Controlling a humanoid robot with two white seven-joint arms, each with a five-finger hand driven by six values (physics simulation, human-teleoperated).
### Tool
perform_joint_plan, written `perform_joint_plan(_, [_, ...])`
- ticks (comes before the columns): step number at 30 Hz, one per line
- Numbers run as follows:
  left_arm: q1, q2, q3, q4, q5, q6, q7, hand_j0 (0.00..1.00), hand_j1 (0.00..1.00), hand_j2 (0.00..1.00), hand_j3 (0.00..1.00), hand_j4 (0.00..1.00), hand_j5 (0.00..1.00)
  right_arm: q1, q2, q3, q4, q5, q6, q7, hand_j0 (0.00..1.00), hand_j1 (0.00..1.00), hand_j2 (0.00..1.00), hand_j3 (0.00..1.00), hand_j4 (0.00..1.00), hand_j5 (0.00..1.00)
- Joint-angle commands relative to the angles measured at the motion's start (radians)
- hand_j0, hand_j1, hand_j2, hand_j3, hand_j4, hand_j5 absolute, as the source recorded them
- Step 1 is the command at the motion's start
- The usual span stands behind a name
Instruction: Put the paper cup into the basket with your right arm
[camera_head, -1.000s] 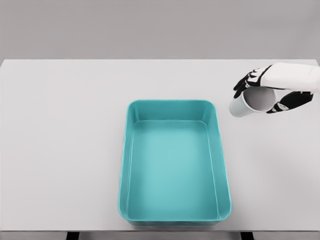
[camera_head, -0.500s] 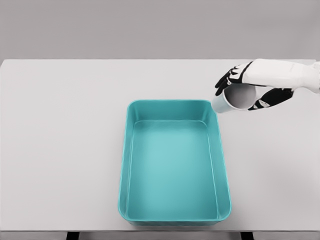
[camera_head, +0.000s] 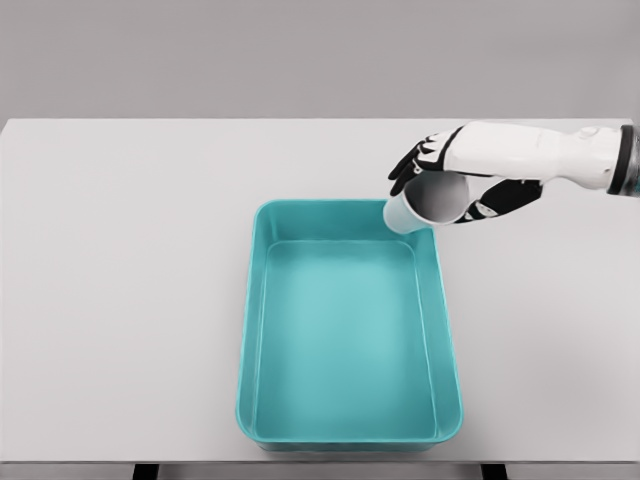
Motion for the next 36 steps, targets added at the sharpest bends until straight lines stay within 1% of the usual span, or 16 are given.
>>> perform_joint_plan(1, [0.0,0.0,0.0,0.0,0.0,0.0,0.0,1.0,1.0,1.0,1.0,1.0,1.0,0.0,0.025,0.004,0.0,-0.007,0.004,0.0,0.72,0.72,0.72,0.72,0.72,0.72])
perform_joint_plan(6, [0.0,0.0,0.0,0.0,0.0,0.0,0.0,1.0,1.0,1.0,1.0,1.0,1.0,0.002,0.047,0.014,0.0,-0.007,0.009,0.0,0.72,0.72,0.72,0.72,0.72,0.72])
perform_joint_plan(9, [0.0,0.0,0.0,0.0,0.0,0.0,0.0,1.0,1.0,1.0,1.0,1.0,1.0,0.002,0.077,0.034,0.0,-0.007,0.013,0.0,0.72,0.72,0.72,0.72,0.72,0.72])
perform_joint_plan(17, [0.0,0.0,0.0,0.0,0.0,0.0,0.0,1.0,1.0,1.0,1.0,1.0,1.0,0.005,0.079,0.068,0.0,-0.007,0.013,0.0,0.72,0.72,0.72,0.72,0.72,0.72])
perform_joint_plan(31, [0.0,0.0,0.0,0.0,0.0,0.0,0.0,1.0,1.0,1.0,1.0,1.0,1.0,0.006,0.137,0.129,0.001,-0.005,0.055,0.0,0.72,0.72,0.72,0.72,0.72,0.72])
perform_joint_plan(36, [0.0,0.0,0.0,0.0,0.0,0.0,0.0,1.0,1.0,1.0,1.0,1.0,1.0,0.009,0.14,0.149,0.003,-0.005,0.062,0.0,0.72,0.72,0.72,0.72,0.72,0.72])
